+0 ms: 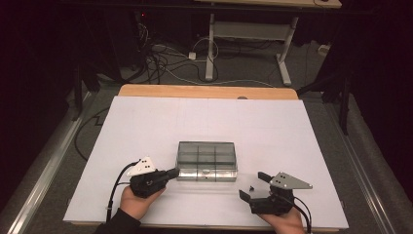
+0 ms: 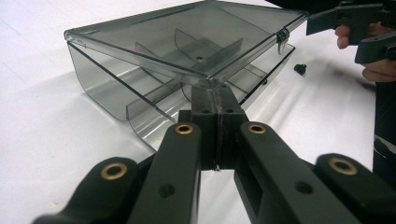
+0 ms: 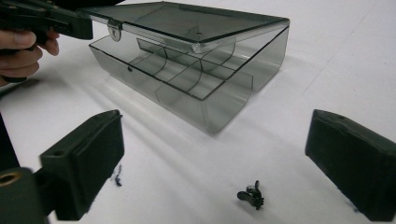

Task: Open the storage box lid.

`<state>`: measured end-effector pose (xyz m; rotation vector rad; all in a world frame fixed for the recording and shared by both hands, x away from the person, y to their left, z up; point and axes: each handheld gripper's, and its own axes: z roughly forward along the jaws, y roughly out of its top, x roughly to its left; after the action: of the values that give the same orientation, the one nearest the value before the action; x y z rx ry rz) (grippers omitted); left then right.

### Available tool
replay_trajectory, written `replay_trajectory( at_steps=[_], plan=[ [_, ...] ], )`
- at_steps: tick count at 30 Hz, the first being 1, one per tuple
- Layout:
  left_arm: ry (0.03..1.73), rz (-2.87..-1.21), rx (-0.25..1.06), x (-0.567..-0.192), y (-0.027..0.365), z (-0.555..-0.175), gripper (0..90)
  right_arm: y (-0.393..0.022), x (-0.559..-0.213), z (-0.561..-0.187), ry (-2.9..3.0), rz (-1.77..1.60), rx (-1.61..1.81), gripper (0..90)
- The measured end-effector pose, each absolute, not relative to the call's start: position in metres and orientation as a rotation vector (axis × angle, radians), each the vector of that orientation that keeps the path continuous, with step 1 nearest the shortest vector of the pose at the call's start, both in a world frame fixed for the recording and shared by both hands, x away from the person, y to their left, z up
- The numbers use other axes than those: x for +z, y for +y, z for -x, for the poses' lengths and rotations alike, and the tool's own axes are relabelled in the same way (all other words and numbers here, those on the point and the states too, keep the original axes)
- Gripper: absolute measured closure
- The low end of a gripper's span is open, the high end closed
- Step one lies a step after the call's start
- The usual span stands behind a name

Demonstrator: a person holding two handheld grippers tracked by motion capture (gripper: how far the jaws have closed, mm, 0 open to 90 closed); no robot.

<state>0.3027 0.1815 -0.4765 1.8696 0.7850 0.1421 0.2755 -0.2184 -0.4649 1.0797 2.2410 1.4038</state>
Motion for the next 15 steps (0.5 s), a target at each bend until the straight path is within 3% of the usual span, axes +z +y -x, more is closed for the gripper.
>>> replay_trajectory(
  at_steps=[15],
  plan=[
    [0.768, -1.879, 0.165, -0.4699, 0.1803, -0.3033, 87.4, -0.2189, -0.4655, -0.2771, 2.241, -1.073, 1.384, 0.0]
  ],
)
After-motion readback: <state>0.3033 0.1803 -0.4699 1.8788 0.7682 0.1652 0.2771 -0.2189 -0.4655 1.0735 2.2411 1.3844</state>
